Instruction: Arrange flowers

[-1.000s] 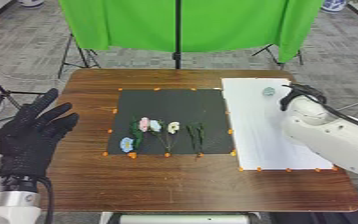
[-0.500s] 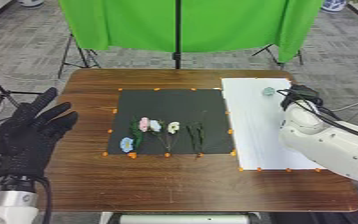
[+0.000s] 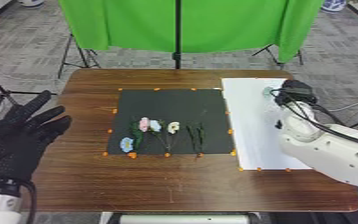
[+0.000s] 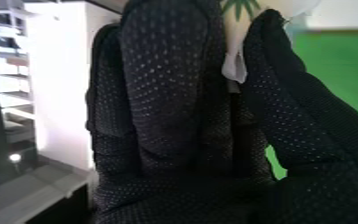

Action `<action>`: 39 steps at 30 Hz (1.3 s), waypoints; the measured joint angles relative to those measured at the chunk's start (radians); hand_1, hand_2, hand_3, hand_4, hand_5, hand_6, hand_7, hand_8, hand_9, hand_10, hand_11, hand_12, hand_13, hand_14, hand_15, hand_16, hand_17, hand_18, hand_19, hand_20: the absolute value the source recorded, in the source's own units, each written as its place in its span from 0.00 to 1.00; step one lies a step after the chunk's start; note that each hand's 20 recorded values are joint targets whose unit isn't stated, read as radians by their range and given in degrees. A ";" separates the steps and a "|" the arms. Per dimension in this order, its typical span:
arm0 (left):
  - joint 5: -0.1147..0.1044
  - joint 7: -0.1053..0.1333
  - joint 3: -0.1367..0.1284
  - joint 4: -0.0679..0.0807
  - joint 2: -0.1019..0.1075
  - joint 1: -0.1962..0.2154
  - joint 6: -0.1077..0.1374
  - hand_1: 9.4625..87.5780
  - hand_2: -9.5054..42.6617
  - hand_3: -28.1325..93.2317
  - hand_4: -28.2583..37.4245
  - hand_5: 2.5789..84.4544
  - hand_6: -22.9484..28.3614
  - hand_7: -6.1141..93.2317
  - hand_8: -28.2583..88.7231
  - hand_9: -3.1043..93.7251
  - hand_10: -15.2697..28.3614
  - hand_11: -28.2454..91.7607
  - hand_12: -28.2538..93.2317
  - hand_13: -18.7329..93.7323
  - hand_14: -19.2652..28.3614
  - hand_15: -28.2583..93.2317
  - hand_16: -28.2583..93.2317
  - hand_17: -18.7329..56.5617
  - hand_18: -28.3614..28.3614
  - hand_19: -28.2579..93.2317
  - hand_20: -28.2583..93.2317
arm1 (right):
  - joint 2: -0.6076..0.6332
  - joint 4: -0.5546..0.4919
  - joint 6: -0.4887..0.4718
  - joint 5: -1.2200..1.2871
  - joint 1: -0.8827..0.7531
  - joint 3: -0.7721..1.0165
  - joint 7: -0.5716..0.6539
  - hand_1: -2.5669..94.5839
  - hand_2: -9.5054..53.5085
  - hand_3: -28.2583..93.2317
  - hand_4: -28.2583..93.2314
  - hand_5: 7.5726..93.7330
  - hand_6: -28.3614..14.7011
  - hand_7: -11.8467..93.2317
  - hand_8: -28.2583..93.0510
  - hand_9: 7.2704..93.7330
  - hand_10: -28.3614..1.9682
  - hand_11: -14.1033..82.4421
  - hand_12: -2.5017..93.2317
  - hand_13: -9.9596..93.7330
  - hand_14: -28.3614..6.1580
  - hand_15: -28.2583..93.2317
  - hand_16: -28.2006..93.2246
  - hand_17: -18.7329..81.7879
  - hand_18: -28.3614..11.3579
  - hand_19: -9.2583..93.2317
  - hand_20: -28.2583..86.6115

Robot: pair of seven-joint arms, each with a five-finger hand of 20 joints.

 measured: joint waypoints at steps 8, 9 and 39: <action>0.000 0.003 0.000 -0.005 -0.001 0.015 0.002 0.11 0.34 0.85 0.00 0.37 0.60 0.19 0.17 0.35 0.81 0.46 0.34 0.38 1.00 0.70 0.15 0.20 1.00 0.68 0.57 | -0.029 -0.059 0.097 -0.056 0.079 -0.084 -0.017 0.58 0.00 0.82 0.00 0.91 0.72 0.28 0.26 1.00 0.73 0.27 0.30 0.97 0.77 0.61 0.41 0.69 0.36 1.00 0.12; 0.000 0.003 0.000 -0.005 -0.001 0.016 0.002 0.11 0.34 0.85 0.00 0.37 0.60 0.19 0.17 0.35 0.81 0.46 0.34 0.38 1.00 0.70 0.15 0.20 1.00 0.67 0.57 | -0.038 -0.065 0.098 -0.055 0.092 -0.095 -0.025 0.58 0.00 0.82 0.00 0.91 0.72 0.28 0.26 1.00 0.73 0.27 0.30 0.97 0.77 0.61 0.41 0.69 0.36 1.00 0.13; -0.007 0.047 -0.003 -0.005 0.043 0.012 0.012 0.11 0.34 0.86 0.00 0.38 0.60 0.21 0.16 0.35 0.81 0.48 0.33 0.39 1.00 0.73 0.14 0.21 1.00 0.68 0.59 | -0.418 -0.074 0.040 0.056 0.141 -0.200 -0.104 0.57 0.00 0.82 0.00 0.90 0.72 0.27 0.27 1.00 0.72 0.26 0.30 0.97 0.76 0.61 0.41 0.68 0.35 1.00 0.16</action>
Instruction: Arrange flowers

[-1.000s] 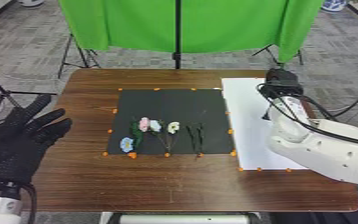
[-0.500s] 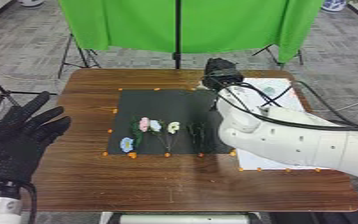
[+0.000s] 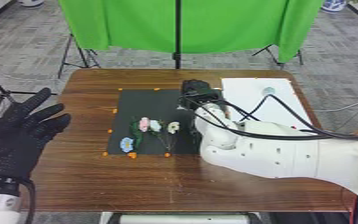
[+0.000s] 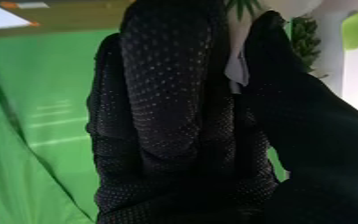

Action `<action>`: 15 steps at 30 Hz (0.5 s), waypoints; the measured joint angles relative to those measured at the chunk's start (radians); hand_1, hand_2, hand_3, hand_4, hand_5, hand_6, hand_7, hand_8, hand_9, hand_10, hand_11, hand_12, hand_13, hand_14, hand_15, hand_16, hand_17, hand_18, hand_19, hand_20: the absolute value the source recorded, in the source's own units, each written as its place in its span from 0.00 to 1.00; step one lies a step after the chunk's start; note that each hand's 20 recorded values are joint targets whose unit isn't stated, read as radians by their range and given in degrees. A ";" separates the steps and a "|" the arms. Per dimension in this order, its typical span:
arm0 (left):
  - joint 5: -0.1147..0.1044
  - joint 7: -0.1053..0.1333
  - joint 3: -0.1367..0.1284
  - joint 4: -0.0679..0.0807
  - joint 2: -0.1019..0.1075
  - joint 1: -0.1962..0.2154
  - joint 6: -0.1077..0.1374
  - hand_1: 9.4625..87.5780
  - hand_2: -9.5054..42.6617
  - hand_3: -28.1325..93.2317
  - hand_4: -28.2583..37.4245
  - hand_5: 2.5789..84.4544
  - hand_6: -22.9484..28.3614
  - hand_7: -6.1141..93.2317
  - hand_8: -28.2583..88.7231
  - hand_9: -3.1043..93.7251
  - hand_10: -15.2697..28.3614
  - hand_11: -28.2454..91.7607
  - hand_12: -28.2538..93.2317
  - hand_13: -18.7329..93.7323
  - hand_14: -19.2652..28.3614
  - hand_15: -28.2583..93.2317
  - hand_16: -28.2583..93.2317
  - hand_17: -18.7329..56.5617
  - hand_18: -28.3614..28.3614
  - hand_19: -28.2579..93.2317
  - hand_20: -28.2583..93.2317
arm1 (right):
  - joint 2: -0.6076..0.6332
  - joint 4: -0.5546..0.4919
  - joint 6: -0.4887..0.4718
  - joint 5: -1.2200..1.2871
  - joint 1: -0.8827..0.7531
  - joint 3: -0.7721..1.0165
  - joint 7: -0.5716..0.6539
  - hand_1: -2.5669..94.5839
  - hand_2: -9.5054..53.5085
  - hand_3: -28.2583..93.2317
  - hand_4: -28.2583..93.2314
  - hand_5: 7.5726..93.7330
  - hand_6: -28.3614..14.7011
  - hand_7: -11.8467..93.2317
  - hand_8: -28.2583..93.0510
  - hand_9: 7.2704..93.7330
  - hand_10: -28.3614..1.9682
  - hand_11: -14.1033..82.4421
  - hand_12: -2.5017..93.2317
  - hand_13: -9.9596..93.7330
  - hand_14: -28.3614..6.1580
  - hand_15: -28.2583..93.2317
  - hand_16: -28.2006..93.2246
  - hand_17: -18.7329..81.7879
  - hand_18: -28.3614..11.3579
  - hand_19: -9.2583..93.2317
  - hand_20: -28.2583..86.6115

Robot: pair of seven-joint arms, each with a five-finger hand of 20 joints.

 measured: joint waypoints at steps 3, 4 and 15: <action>0.000 -0.006 0.001 0.004 0.000 -0.010 -0.005 0.11 0.34 0.86 0.00 0.38 0.60 0.21 0.16 0.35 0.80 0.49 0.33 0.39 1.00 0.73 0.14 0.21 1.00 0.68 0.59 | 0.000 0.000 -0.002 0.005 -0.002 -0.012 0.007 0.57 0.00 0.82 0.00 0.90 0.72 0.27 0.26 1.00 0.72 0.26 0.30 0.97 0.76 0.62 0.41 0.67 0.34 1.00 0.16; 0.000 -0.007 0.002 0.005 0.000 -0.013 -0.006 0.11 0.34 0.86 0.00 0.38 0.60 0.21 0.16 0.35 0.80 0.49 0.33 0.39 1.00 0.73 0.13 0.21 1.00 0.68 0.59 | 0.000 0.000 -0.002 0.007 -0.002 -0.017 0.009 0.57 0.00 0.82 0.00 0.90 0.72 0.27 0.26 1.00 0.72 0.25 0.30 0.97 0.75 0.62 0.41 0.67 0.34 1.00 0.16; 0.000 -0.012 0.015 0.013 0.001 -0.035 -0.010 0.11 0.34 0.86 0.00 0.38 0.59 0.22 0.16 0.36 0.80 0.50 0.33 0.40 1.00 0.75 0.13 0.23 1.00 0.72 0.60 | 0.003 -0.007 -0.005 0.009 -0.007 -0.041 0.024 0.55 0.00 0.83 0.00 0.89 0.71 0.26 0.26 0.99 0.70 0.26 0.30 0.96 0.75 0.62 0.41 0.65 0.32 1.00 0.17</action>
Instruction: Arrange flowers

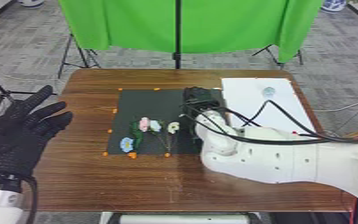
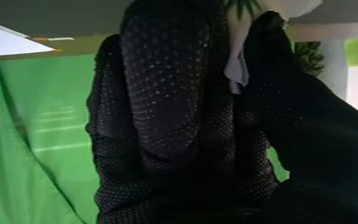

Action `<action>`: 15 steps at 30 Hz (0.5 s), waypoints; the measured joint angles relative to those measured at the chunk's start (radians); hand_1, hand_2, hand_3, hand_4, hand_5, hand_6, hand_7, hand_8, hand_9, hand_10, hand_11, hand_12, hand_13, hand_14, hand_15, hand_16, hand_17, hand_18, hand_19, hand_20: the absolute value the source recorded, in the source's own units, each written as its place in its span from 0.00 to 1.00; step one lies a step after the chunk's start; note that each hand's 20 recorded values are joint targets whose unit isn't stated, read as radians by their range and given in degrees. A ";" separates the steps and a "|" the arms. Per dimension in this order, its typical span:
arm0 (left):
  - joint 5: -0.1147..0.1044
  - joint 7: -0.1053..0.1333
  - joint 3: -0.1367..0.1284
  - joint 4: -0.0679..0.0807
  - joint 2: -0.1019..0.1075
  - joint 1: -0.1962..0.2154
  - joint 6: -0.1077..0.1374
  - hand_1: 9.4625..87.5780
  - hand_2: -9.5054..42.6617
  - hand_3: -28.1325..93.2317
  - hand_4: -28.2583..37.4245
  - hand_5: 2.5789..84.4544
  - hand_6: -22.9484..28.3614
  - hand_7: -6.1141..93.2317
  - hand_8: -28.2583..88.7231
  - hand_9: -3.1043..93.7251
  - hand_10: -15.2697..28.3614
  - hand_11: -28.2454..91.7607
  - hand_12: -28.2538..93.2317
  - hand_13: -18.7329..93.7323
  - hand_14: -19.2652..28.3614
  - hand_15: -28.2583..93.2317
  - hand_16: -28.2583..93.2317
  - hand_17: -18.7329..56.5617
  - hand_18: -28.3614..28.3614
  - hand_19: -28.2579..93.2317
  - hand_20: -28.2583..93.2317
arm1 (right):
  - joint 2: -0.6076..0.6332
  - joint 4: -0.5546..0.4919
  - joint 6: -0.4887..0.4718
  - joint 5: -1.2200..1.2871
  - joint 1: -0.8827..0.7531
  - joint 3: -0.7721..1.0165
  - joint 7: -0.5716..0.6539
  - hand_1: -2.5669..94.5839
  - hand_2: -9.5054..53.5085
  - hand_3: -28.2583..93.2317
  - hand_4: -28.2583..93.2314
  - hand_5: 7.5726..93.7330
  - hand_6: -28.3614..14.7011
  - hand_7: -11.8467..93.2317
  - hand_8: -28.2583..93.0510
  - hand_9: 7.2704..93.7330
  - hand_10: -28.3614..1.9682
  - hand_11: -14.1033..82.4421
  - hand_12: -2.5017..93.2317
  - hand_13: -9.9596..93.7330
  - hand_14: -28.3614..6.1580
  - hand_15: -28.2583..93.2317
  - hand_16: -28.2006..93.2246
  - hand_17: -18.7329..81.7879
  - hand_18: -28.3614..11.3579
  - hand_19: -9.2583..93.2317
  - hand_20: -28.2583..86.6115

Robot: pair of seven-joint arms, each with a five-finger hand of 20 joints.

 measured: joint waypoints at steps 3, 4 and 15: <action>0.001 -0.004 0.000 0.000 0.000 -0.001 0.000 0.11 0.34 0.86 0.00 0.38 0.59 0.22 0.16 0.36 0.80 0.51 0.33 0.40 1.00 0.76 0.12 0.23 1.00 0.73 0.59 | 0.006 -0.014 -0.001 -0.003 -0.001 -0.002 0.000 0.54 0.00 0.82 0.00 0.86 0.71 0.26 0.25 0.97 0.68 0.30 0.28 0.95 0.74 0.63 0.41 0.64 0.31 1.00 0.18; 0.002 -0.006 -0.001 0.000 -0.001 -0.001 0.000 0.11 0.34 0.86 0.00 0.38 0.59 0.22 0.16 0.36 0.80 0.51 0.33 0.40 1.00 0.76 0.12 0.23 1.00 0.73 0.59 | 0.008 -0.018 -0.001 -0.007 -0.002 -0.002 0.001 0.53 0.00 0.82 0.00 0.86 0.70 0.25 0.25 0.97 0.67 0.31 0.28 0.94 0.74 0.63 0.41 0.64 0.30 1.00 0.19; 0.002 -0.019 0.004 -0.001 -0.006 0.000 0.003 0.11 0.34 0.86 0.00 0.38 0.59 0.22 0.16 0.35 0.79 0.51 0.32 0.40 1.00 0.76 0.12 0.22 1.00 0.73 0.57 | 0.018 -0.046 -0.049 -0.020 -0.038 0.034 0.008 0.43 0.00 0.87 0.00 0.73 0.68 0.25 0.14 0.92 0.60 0.39 0.20 0.94 0.72 0.65 0.40 0.64 0.29 1.00 0.18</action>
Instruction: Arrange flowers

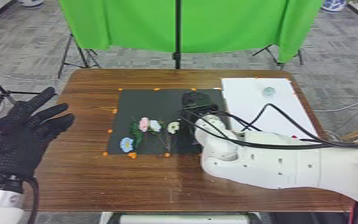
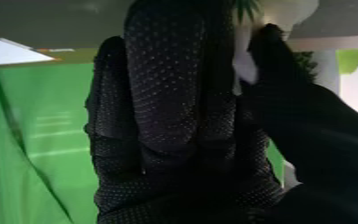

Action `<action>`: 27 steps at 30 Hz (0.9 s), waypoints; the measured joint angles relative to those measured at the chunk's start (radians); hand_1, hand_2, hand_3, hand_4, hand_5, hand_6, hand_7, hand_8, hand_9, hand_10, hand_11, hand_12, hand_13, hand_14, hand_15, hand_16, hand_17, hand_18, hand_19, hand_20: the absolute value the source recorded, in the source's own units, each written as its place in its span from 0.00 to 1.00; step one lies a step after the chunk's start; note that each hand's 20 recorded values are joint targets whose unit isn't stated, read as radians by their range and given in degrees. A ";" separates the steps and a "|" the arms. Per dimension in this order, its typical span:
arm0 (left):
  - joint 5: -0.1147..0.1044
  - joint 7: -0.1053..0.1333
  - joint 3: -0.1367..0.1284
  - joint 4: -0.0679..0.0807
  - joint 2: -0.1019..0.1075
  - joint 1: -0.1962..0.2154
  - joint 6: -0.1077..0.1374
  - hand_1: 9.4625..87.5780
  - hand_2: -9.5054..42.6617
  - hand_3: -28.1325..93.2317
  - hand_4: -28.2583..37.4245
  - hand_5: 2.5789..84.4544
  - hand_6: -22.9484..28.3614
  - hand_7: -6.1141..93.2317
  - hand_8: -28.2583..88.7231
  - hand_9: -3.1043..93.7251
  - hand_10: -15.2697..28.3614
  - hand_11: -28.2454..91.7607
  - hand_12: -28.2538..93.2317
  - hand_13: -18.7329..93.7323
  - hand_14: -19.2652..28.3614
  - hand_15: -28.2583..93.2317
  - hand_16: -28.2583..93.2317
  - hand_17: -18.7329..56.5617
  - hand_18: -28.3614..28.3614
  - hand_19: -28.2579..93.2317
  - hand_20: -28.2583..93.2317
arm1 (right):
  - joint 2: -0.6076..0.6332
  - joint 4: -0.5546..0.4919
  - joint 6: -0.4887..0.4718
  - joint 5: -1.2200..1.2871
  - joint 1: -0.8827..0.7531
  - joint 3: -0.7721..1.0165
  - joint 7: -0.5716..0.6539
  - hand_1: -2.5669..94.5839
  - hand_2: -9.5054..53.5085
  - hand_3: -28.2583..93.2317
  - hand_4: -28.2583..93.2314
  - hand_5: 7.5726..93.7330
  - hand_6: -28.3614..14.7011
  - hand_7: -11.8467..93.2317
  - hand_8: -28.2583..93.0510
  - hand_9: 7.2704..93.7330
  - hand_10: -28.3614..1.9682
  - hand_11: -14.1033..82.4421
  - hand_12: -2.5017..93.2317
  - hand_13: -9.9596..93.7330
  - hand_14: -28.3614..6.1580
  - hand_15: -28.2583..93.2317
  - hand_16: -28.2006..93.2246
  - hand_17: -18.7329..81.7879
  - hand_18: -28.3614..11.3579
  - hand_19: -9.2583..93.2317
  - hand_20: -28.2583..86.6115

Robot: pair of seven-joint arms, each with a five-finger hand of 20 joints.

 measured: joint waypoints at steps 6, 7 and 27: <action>0.000 0.000 0.011 0.000 -0.003 0.001 0.004 0.11 0.34 0.86 0.00 0.38 0.59 0.23 0.16 0.36 0.79 0.51 0.32 0.40 1.00 0.76 0.12 0.22 1.00 0.73 0.56 | 0.006 -0.015 -0.005 -0.003 -0.017 0.006 -0.005 0.41 0.00 0.87 0.00 0.70 0.67 0.25 0.14 0.91 0.60 0.40 0.20 0.94 0.72 0.65 0.40 0.64 0.28 1.00 0.19; -0.001 0.000 0.012 0.000 -0.004 0.001 0.006 0.11 0.34 0.86 0.00 0.38 0.59 0.23 0.16 0.36 0.79 0.51 0.32 0.40 1.00 0.76 0.12 0.22 1.00 0.74 0.56 | 0.007 -0.017 -0.005 -0.004 -0.018 0.005 -0.005 0.41 0.00 0.87 0.00 0.70 0.67 0.25 0.14 0.91 0.60 0.40 0.20 0.93 0.72 0.65 0.40 0.64 0.28 1.00 0.19; 0.000 -0.004 0.016 -0.005 -0.023 0.018 0.016 0.12 0.34 0.86 0.00 0.38 0.60 0.22 0.16 0.36 0.80 0.51 0.32 0.40 1.00 0.75 0.12 0.22 1.00 0.74 0.55 | 0.053 -0.035 -0.007 -0.012 0.040 -0.002 0.016 0.40 0.00 0.86 0.01 0.70 0.66 0.25 0.14 0.91 0.60 0.40 0.20 0.93 0.70 0.68 0.40 0.64 0.25 1.00 0.19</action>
